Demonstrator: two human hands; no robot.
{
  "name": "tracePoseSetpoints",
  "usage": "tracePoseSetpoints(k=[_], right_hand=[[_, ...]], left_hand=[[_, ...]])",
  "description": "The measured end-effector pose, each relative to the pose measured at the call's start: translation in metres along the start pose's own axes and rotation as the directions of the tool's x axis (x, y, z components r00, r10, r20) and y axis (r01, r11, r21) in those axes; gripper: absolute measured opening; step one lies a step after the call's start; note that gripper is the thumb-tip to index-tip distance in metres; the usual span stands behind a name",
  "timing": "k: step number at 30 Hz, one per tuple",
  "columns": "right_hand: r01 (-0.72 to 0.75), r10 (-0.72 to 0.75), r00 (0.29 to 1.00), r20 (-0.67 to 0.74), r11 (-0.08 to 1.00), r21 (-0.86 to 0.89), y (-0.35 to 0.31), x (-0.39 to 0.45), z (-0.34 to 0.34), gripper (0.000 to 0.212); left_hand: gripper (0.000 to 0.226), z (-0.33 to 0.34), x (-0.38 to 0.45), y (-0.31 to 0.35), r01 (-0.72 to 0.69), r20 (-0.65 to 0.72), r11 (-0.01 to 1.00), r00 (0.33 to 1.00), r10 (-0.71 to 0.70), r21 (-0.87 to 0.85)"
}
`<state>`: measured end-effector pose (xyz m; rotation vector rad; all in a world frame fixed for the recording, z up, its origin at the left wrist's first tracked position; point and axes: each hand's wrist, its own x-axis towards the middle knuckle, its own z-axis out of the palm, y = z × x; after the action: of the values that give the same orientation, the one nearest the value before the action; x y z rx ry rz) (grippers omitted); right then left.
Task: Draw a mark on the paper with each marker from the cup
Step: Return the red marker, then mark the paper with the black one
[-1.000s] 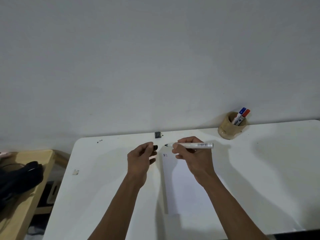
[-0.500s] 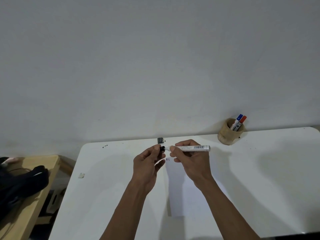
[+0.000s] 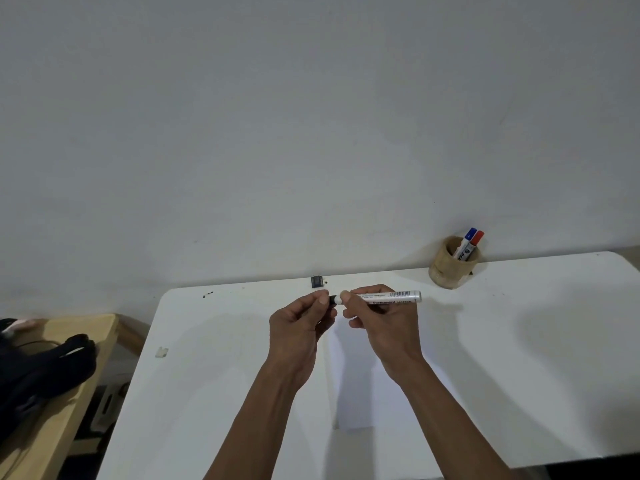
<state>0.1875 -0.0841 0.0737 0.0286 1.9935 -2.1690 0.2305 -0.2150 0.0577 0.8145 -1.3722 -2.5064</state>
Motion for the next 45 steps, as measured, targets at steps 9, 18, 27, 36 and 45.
tracePoseSetpoints(k=[9, 18, 27, 36, 45], right_hand=[[-0.116, 0.113, 0.993, 0.031, 0.985, 0.127, 0.006, -0.006, -0.007, 0.023], [-0.039, 0.038, 0.999, -0.016, 0.999, -0.035, -0.019, 0.008, -0.049, 0.017], [0.142, -0.095, 0.988, 0.118, 0.854, -0.500, -0.015, 0.021, -0.073, 0.014], [0.195, -0.244, 0.970, -0.008, 0.793, -0.578, -0.004, 0.064, -0.138, 0.007], [0.173, -0.310, 0.921, -0.238, 0.869, -0.464, -0.026, 0.142, -0.205, 0.047]], left_hand=[[0.016, 0.000, -0.001, -0.007, -0.038, -0.011, 0.999, 0.999, 0.038, 0.040], [0.014, 0.009, 0.018, 0.010, -0.103, -0.021, 0.992, 0.994, 0.105, 0.066], [0.013, 0.083, 0.029, 0.008, -0.293, 0.190, 0.898, 0.952, 0.242, 0.328], [0.018, 0.164, 0.052, -0.026, -0.384, 0.350, 0.797, 0.907, 0.233, 0.466], [0.035, 0.209, 0.100, -0.085, -0.279, 0.203, 0.661, 0.960, 0.192, 0.697]])
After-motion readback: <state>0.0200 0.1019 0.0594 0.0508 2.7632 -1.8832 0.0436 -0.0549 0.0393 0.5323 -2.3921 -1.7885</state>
